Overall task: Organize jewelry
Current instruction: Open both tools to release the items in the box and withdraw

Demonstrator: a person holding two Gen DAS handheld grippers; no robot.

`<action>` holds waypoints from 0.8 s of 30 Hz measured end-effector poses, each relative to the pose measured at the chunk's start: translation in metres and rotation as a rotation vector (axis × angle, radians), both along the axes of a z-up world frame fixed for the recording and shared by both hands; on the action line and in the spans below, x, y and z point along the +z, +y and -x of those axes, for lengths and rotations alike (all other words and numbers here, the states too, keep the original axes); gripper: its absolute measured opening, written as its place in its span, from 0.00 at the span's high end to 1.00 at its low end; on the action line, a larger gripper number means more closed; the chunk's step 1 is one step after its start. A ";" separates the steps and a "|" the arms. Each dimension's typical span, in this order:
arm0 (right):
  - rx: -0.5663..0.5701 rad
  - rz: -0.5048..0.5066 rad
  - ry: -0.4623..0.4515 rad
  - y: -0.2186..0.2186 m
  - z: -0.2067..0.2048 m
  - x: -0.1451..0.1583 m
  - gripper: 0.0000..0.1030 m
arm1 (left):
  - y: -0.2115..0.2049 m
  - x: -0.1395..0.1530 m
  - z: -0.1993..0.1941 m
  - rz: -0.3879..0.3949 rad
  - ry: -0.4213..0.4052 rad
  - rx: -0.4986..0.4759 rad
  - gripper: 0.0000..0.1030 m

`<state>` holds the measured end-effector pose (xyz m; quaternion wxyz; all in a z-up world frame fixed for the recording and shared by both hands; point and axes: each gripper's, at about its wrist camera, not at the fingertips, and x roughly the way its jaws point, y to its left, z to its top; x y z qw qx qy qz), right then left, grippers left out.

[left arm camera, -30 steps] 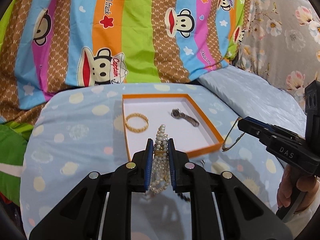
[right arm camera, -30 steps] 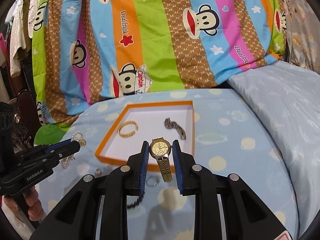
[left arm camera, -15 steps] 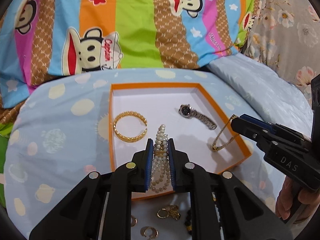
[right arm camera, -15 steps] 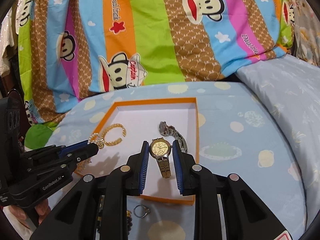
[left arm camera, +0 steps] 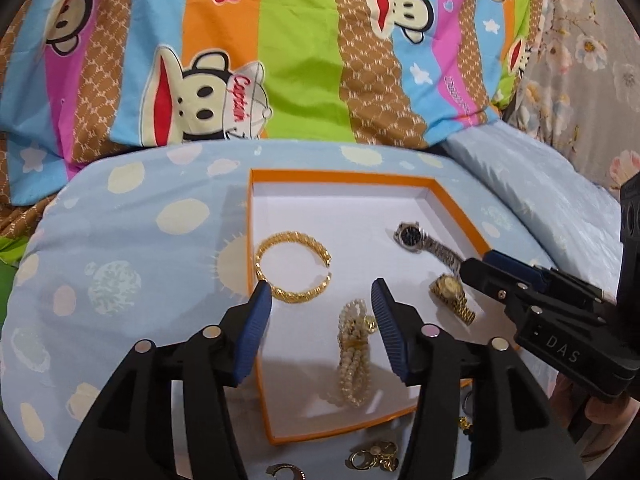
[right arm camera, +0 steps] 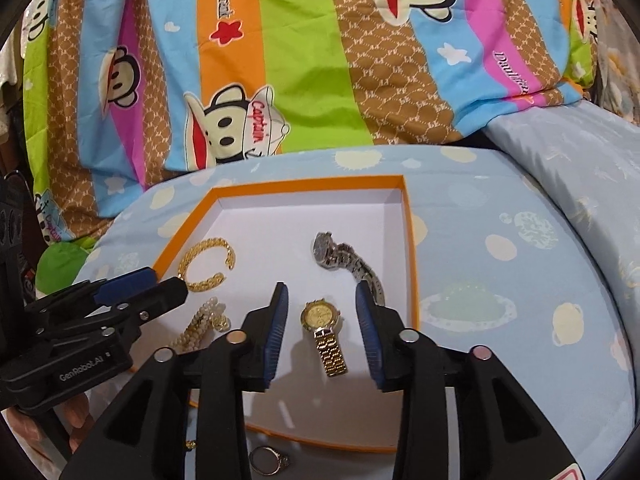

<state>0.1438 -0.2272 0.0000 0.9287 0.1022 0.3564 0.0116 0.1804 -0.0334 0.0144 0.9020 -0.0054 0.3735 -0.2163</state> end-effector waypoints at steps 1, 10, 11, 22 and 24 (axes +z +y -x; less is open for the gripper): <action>-0.004 -0.005 -0.008 -0.002 0.002 0.002 0.64 | 0.003 0.003 0.001 0.010 -0.013 0.007 0.51; -0.033 -0.025 -0.024 -0.006 0.059 0.004 0.64 | 0.039 0.019 0.037 0.052 -0.064 0.071 0.51; -0.034 -0.035 -0.014 -0.005 0.067 0.001 0.64 | 0.044 0.016 0.046 0.039 -0.062 0.077 0.51; -0.014 -0.063 0.059 0.014 0.117 -0.017 0.64 | 0.067 -0.014 0.101 -0.008 0.061 0.074 0.51; -0.004 -0.072 0.067 0.018 0.121 -0.018 0.64 | 0.065 -0.016 0.107 -0.018 0.069 0.069 0.48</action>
